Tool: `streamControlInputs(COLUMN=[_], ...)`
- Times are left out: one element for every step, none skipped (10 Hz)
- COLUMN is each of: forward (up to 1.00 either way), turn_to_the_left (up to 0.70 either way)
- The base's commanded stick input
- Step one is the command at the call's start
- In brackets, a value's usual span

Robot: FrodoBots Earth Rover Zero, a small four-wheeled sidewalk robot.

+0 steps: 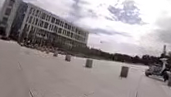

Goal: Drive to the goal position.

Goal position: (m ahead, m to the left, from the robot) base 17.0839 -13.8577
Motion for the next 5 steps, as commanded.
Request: streamControlInputs(forward=[1.00, 1.00, 1.00, 1.00, 1.00], turn_to_the_left=[-0.05, -0.17, -0.05, 0.00, -0.17])
